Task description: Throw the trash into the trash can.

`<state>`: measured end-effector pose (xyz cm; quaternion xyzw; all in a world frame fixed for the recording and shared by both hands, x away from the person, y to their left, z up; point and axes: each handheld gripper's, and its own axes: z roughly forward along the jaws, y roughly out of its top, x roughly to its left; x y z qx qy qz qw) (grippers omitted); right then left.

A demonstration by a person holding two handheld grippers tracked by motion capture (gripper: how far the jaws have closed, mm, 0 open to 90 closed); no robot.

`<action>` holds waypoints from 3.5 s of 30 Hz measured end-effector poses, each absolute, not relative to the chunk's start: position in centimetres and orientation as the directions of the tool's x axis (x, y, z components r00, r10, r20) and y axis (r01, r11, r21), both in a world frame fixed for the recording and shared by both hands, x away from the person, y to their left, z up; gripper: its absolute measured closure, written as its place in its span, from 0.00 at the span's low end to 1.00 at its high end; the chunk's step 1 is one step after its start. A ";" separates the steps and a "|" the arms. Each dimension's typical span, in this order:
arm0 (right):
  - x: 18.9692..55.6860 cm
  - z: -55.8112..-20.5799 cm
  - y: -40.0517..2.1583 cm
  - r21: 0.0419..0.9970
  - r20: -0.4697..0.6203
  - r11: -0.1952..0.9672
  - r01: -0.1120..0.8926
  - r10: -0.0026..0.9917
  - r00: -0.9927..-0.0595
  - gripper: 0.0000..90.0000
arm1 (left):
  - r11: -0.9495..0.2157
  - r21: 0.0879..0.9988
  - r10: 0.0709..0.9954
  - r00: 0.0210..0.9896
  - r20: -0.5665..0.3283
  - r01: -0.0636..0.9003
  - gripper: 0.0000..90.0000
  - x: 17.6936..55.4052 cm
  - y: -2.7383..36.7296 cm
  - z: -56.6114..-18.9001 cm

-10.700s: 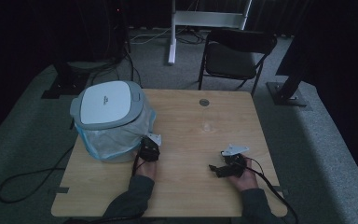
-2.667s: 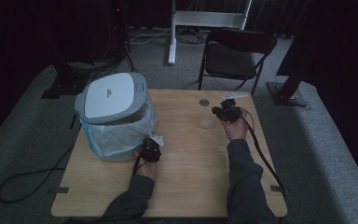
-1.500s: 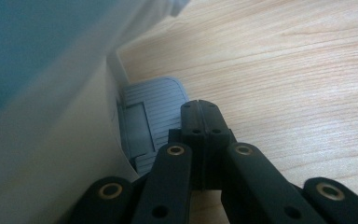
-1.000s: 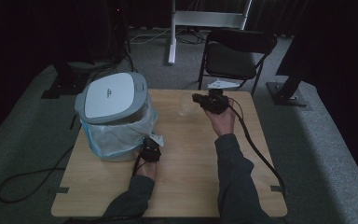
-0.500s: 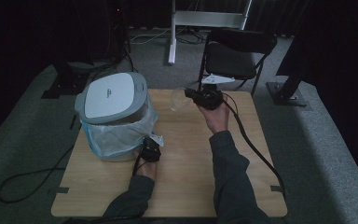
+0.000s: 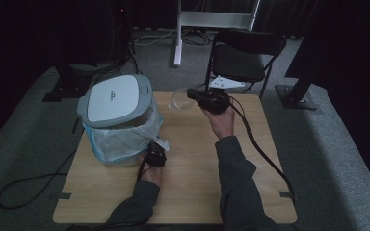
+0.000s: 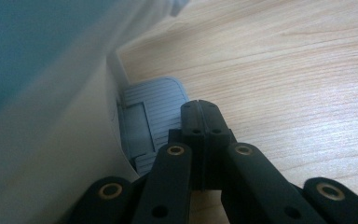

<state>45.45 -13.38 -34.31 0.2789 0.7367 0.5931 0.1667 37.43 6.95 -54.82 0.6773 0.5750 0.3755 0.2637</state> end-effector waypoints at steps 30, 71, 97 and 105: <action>44.4 -32.6 -10.8 0.989 0.124 0.010 0.147 0.476 -0.871 0.95 | -0.270 0.770 0.961 0.109 0.255 0.578 1.00 37.6 7.5 -54.6; 45.4 -36.6 -7.3 0.955 0.284 -0.029 0.295 0.375 -0.882 0.96 | -0.191 0.788 0.979 0.053 0.198 0.585 1.00 37.4 6.9 -54.8; 45.1 -36.1 -4.0 0.958 0.268 0.002 0.286 0.349 -0.898 0.96 | -0.291 0.775 0.954 0.108 0.279 0.561 1.00 37.4 7.8 -54.2; 44.9 -36.4 -3.3 0.960 0.251 0.030 0.279 0.354 -0.901 0.96 | -0.286 0.773 0.956 0.108 0.274 0.566 1.00 37.4 7.7 -54.3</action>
